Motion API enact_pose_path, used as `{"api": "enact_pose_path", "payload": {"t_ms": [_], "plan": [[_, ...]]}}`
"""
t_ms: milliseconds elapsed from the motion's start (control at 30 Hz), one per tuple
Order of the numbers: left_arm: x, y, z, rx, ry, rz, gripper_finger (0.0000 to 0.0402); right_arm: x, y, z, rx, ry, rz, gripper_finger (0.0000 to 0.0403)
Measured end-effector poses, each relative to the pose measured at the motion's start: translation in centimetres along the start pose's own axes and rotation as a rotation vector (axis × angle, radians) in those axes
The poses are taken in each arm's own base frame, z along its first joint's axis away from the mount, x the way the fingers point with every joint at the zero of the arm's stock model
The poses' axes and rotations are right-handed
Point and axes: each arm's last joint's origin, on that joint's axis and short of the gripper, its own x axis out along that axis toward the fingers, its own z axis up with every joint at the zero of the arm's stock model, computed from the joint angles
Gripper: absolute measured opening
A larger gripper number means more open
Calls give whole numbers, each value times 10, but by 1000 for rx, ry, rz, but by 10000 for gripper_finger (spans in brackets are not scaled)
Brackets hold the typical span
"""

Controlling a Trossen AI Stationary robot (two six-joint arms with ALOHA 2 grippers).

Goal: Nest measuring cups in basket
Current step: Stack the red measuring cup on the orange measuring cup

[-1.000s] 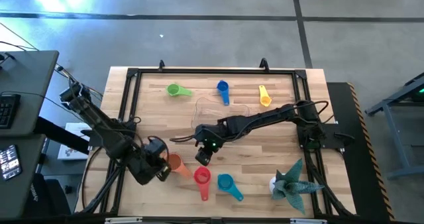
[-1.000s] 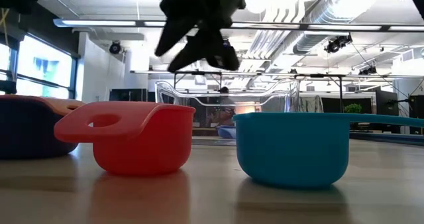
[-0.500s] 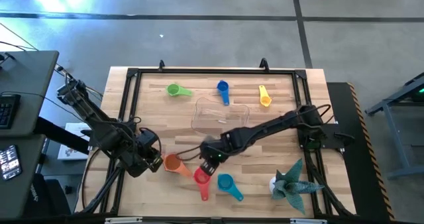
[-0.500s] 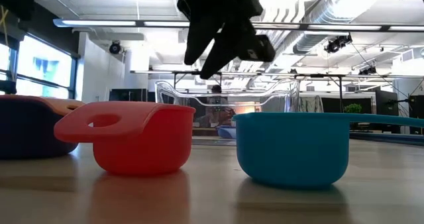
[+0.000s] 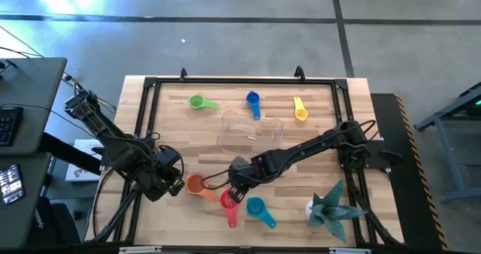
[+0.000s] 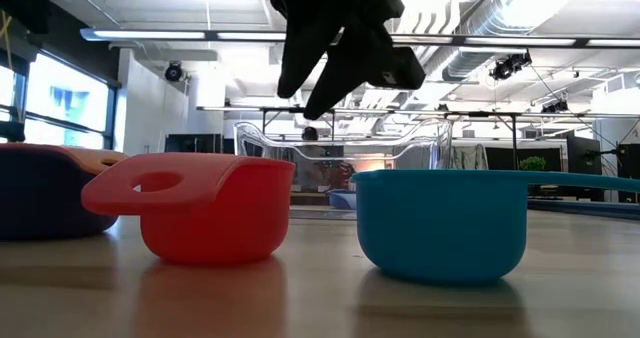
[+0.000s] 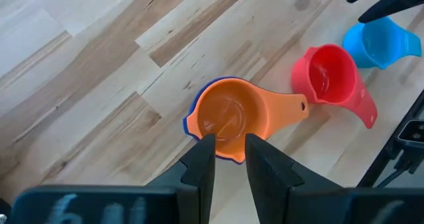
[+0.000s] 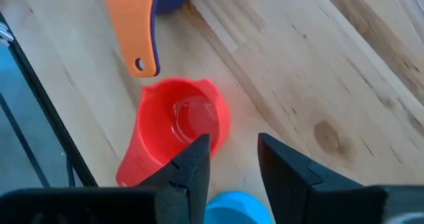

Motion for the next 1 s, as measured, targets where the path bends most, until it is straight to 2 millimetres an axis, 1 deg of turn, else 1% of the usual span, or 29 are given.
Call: {"api": "enact_pose_path", "payload": {"t_ms": [133,267,333,533,633,1000], "plan": [[0,0,0,-7,-7,0,74,13,0,-4,17,18,-11,138],[0,0,0,-24,-7,1,74,18,6,-5,18,1,30,148],[0,0,0,-33,-15,2,74,18,6,-5,-12,-10,34,149],[0,0,1,-35,-24,2,74,18,5,-4,-29,-41,8,149],[0,0,1,-42,-25,2,74,22,5,-4,-34,-40,3,149],[0,1,1,-51,-26,5,74,47,1,-9,-38,27,5,149]]}}
